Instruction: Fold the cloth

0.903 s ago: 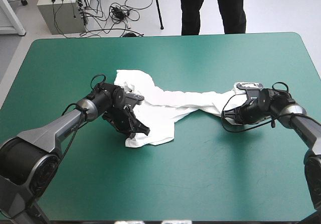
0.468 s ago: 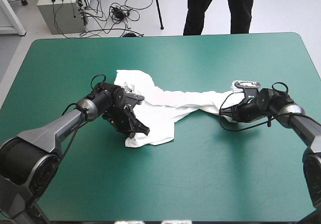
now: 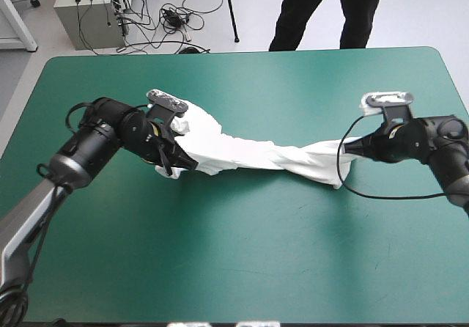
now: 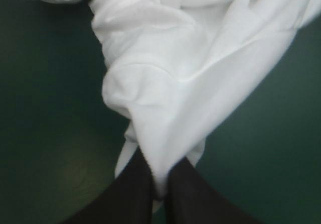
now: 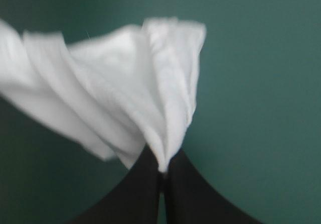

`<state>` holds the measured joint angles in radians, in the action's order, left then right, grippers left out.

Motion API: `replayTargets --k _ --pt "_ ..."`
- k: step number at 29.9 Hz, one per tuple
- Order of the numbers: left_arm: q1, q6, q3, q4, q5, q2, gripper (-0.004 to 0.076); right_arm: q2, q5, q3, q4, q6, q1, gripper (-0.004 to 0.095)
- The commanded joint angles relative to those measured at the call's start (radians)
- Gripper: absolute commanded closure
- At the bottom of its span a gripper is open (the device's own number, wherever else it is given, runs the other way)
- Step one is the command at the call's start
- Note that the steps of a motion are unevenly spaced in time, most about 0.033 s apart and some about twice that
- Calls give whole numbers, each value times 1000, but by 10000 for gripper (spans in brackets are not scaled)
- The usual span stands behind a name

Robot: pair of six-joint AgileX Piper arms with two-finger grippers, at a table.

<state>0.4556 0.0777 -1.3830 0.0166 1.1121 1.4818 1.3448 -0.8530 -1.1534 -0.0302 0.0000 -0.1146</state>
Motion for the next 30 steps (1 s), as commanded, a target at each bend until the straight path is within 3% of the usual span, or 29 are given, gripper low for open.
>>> replayTargets --k 1,5,14,20,30 --pt "2 -1 -70 73 29 -136 733 -88 25 -163 65 31 6 925" --pt "2 -3 -138 164 45 -247 733 -99 -15 -361 175 87 6 925" --pt "2 4 -394 154 52 -418 733 -101 -132 -772 143 41 6 925" --pt "2 9 -568 125 171 -442 733 -158 -149 -817 65 0 6 925" --pt "2 54 -752 -47 175 -450 733 -321 -153 -816 -68 -39 4 925"
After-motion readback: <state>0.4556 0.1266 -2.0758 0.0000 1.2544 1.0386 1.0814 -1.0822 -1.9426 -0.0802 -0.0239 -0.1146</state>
